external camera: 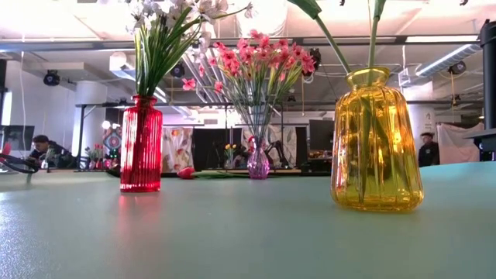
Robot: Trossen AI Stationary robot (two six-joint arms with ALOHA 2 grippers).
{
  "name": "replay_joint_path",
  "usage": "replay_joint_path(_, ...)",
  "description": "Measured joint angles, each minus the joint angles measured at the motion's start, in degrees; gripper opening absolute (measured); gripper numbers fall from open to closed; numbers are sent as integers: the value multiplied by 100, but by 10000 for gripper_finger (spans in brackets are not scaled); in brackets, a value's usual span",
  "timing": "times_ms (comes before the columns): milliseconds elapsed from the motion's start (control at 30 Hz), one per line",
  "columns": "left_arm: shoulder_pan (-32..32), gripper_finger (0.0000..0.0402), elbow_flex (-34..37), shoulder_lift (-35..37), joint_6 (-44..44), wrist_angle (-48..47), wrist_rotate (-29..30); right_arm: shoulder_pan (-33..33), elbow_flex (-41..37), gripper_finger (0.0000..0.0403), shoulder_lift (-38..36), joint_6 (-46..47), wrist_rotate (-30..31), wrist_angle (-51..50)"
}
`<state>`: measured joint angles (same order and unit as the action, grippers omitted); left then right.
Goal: Sort flowers into vase by color
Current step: Put the white flower into the red flower vase
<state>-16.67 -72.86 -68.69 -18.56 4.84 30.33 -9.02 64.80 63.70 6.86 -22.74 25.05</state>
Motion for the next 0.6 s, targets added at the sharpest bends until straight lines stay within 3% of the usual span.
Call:
replay_joint_path(233,61,186,708,-362,-584,2525,-390,206,84,12,210,-140,30,139)
replay_joint_path(433,218,207,569,-776,-682,2986,-926,247,234,12,404,-152,39,207)
replay_joint_path(600,393,225,119,-1146,-733,2992,-997,254,247,12,531,-152,42,370)
